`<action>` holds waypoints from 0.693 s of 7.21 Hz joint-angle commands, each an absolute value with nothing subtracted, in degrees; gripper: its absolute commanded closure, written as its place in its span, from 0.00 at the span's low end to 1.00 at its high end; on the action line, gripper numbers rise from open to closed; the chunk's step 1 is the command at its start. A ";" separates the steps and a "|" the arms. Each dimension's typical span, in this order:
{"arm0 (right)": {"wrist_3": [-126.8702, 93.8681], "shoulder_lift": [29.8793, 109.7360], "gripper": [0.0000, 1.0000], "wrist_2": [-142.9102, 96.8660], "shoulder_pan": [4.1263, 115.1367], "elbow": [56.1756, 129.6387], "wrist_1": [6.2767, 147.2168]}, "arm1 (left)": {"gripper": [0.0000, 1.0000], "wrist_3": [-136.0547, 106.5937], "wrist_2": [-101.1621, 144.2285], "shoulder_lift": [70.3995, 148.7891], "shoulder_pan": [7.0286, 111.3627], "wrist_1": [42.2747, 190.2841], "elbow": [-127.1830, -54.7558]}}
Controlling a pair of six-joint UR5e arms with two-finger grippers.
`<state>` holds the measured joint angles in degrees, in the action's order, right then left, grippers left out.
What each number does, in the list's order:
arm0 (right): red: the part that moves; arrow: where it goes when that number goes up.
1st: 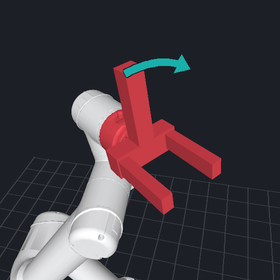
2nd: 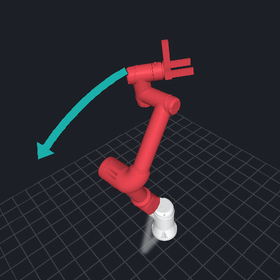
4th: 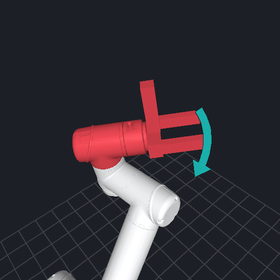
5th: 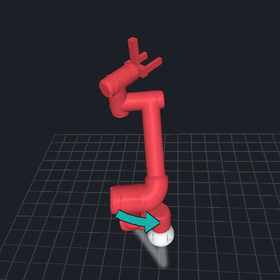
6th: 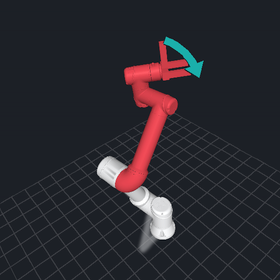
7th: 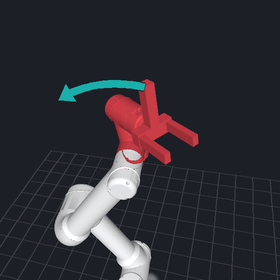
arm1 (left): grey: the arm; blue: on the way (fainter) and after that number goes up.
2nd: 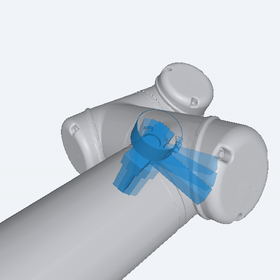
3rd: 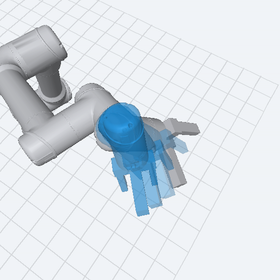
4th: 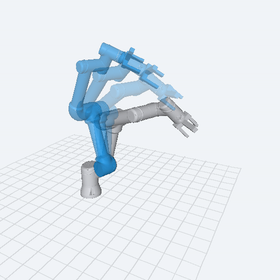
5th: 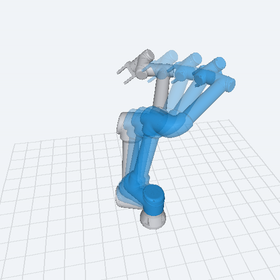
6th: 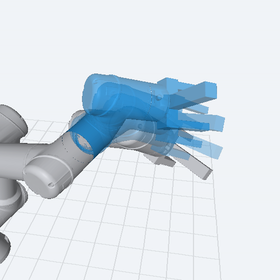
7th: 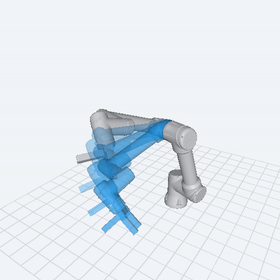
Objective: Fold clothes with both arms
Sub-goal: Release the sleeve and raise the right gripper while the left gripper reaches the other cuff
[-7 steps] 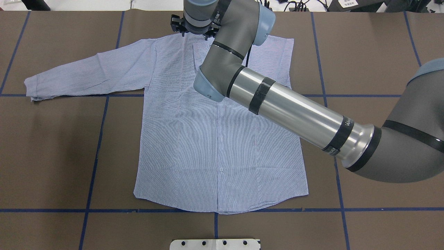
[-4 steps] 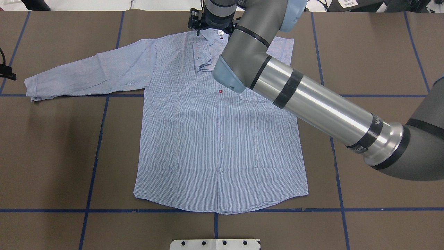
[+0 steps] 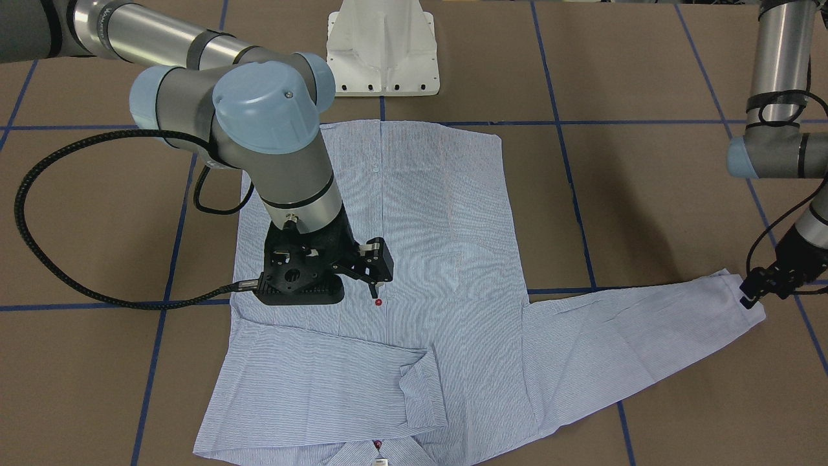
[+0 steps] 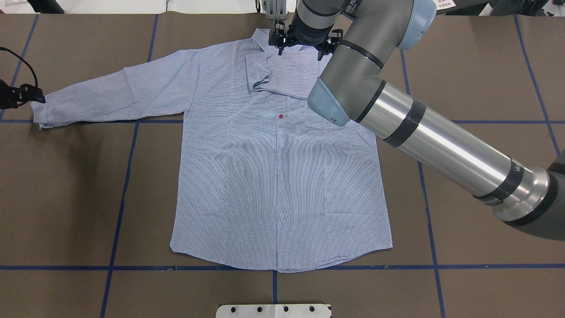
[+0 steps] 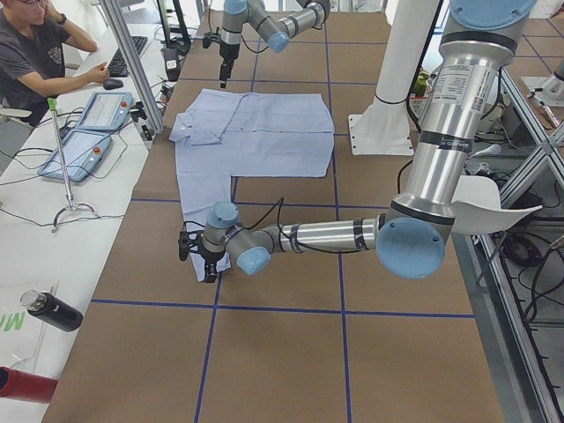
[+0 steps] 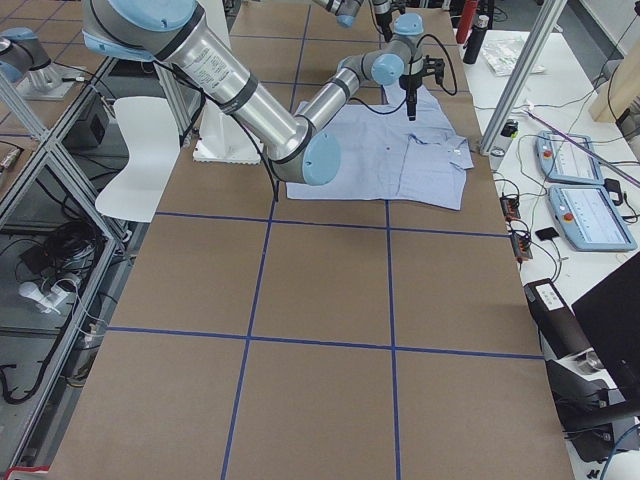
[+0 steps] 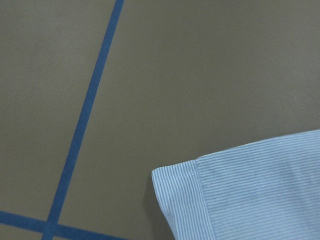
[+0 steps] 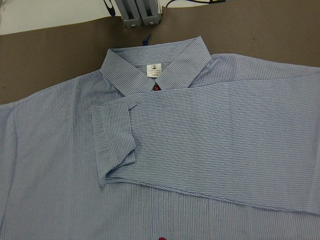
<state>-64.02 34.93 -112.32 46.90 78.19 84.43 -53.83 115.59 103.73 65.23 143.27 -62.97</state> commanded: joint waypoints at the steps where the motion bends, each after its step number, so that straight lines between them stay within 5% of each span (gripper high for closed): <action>1: -63.90 35.16 0.01 -112.06 46.93 78.40 84.29 | 0.25 -53.79 115.49 103.98 64.16 144.84 -61.61; 3: -63.90 34.98 0.01 -111.97 46.85 78.40 84.29 | 0.41 -53.87 115.49 103.97 64.16 144.58 -61.44; 5: -63.90 34.89 0.01 -111.89 46.85 78.40 84.29 | 0.93 -53.70 115.75 103.97 64.16 144.14 -61.70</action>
